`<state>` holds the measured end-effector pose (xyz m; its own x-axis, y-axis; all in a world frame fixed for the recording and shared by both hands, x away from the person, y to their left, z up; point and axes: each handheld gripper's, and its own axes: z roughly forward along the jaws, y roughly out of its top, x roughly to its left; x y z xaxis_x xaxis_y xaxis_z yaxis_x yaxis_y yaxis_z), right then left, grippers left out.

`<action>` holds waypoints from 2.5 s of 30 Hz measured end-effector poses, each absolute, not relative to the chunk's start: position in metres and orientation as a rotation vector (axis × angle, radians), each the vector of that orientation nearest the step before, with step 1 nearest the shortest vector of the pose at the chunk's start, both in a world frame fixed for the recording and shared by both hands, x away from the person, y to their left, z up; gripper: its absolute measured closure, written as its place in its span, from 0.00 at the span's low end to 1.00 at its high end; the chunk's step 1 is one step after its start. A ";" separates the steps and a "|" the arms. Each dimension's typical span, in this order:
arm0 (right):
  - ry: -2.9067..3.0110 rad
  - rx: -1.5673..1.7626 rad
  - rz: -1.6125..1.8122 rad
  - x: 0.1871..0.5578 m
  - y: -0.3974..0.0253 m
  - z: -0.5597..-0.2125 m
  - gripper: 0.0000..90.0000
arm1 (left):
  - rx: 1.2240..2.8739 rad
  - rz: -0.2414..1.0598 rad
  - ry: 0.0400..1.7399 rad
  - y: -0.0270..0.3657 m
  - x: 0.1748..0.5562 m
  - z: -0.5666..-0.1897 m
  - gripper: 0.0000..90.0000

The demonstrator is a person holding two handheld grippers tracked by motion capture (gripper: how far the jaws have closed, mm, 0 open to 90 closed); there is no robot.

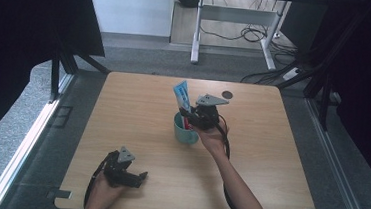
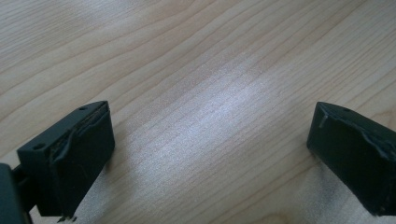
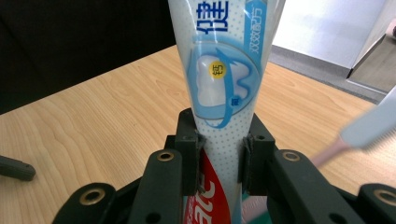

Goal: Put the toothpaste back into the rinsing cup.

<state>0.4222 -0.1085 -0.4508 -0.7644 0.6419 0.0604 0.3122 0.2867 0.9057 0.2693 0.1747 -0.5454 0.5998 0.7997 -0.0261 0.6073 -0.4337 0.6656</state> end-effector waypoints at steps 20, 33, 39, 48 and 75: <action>2.300 0.875 1.427 0.423 -0.105 -0.465 0.79 | 2.189 0.390 1.105 0.175 0.269 -0.545 0.01; 2.330 0.887 1.415 0.424 -0.108 -0.473 0.78 | 2.189 0.391 1.105 0.175 0.269 -0.545 0.01; 2.328 0.910 1.425 0.425 -0.111 -0.474 0.77 | 2.190 0.391 1.105 0.175 0.269 -0.545 0.01; 2.333 0.913 1.419 0.426 -0.110 -0.475 0.74 | 2.190 0.390 1.105 0.175 0.269 -0.545 0.01; 2.333 0.895 1.365 0.423 -0.115 -0.469 0.45 | 2.190 0.390 1.105 0.175 0.269 -0.545 0.01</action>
<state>0.4233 -0.1152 -0.4688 -0.7638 0.6429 0.0574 0.3650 0.3568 0.8599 0.2694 0.1748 -0.5453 0.6012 0.7987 -0.0237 0.6067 -0.4370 0.6641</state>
